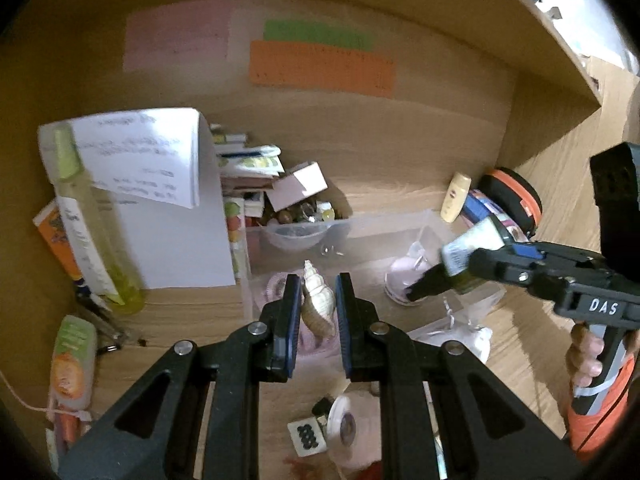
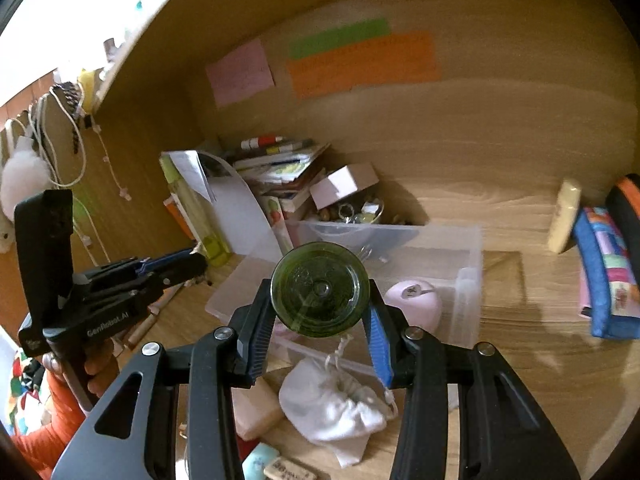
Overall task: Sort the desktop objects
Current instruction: 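Place the seashell and green bottle into the clear box, opening both tools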
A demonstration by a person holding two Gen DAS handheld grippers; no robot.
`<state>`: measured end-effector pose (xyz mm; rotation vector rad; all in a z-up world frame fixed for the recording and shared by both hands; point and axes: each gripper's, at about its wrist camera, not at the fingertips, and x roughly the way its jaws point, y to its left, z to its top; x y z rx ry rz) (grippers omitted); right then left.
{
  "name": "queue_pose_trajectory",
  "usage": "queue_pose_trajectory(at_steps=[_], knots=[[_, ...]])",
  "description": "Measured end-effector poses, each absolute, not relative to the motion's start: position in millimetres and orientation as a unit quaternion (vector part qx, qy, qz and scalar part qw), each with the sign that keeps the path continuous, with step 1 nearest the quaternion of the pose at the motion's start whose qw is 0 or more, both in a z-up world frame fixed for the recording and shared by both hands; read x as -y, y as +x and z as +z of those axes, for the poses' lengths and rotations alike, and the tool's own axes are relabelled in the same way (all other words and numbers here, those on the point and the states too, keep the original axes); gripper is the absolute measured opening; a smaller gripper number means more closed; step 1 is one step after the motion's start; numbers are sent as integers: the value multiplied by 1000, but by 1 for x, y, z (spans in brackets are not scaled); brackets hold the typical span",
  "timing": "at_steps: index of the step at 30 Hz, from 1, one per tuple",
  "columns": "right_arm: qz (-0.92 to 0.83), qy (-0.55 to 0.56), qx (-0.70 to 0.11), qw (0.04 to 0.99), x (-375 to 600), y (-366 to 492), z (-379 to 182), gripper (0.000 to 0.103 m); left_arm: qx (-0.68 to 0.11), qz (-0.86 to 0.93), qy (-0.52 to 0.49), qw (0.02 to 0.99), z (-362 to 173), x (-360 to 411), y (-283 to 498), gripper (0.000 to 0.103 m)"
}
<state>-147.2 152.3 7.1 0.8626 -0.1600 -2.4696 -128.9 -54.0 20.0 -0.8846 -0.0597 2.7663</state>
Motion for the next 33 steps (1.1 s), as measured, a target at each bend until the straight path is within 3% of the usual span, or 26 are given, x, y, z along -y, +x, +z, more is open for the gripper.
queue_pose_trajectory(at_steps=[14, 27, 33], knots=[[-897, 363, 42, 248, -131, -177, -29, 39, 11, 923, -361, 130, -30, 40, -176, 16], [-919, 335, 1, 210, -123, -170, -31, 39, -4, 927, -350, 134, -33, 33, -169, 17], [-921, 333, 0, 202, -125, -171, -31, 51, -12, 931, -344, 117, -34, 34, -167, 38]])
